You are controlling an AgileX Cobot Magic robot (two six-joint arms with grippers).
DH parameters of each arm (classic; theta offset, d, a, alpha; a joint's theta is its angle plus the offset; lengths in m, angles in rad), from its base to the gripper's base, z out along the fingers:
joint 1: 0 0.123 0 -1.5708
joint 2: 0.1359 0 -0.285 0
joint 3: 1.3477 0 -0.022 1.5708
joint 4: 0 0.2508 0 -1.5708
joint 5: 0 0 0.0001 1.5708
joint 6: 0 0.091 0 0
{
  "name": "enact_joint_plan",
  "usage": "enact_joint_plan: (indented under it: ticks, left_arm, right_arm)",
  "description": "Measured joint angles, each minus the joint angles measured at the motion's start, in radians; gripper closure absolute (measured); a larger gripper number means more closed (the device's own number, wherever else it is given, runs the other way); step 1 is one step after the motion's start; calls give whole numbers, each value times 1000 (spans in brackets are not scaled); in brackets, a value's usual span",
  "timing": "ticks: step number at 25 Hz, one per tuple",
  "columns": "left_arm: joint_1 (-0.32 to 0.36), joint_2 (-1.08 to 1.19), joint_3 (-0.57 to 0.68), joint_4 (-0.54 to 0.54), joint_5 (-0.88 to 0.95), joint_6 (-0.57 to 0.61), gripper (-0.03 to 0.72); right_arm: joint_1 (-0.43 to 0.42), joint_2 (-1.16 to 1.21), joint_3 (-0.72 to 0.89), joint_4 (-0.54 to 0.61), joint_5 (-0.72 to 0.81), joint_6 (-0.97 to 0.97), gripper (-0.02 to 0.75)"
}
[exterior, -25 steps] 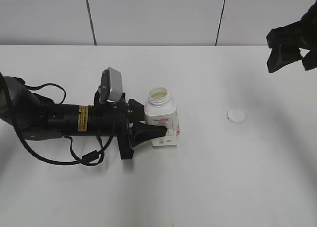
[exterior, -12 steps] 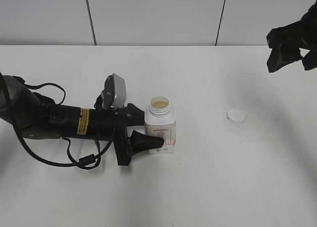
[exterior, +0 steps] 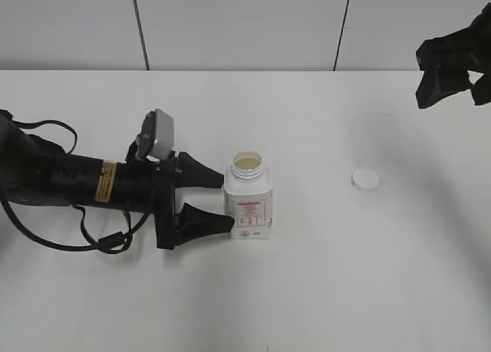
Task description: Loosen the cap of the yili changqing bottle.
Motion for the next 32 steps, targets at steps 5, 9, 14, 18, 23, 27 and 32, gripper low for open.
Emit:
enact_joint_plan:
  ticks: [5,9,14,18,23,27,32]
  left_arm:
    - [83,-63,0,49,13,-52,104]
    - [121,-147,0,62,88,-98,104]
    - [126,-288,0,5,333,-131,105]
    - [126,-385,0,-155,586,-133,105]
    - [128,-460,1,-266,895,-134,105]
    - [127,-483,-7,-377,1161,-134,105]
    - [122,-504,-57,-689,1434,64,105]
  right_arm:
    - [0,-3,-2,0,16,-1,174]
    - [0,-3,-2,0,24,-1,174]
    - [0,-3,-2,0,25,0,174]
    - [0,-3,-3,0,25,0,174]
    - [0,-3,-21,-15,25,0,174]
    - [0,-3,-79,-62,25,0,174]
    - [0,-3,-165,-137,25,-1,174]
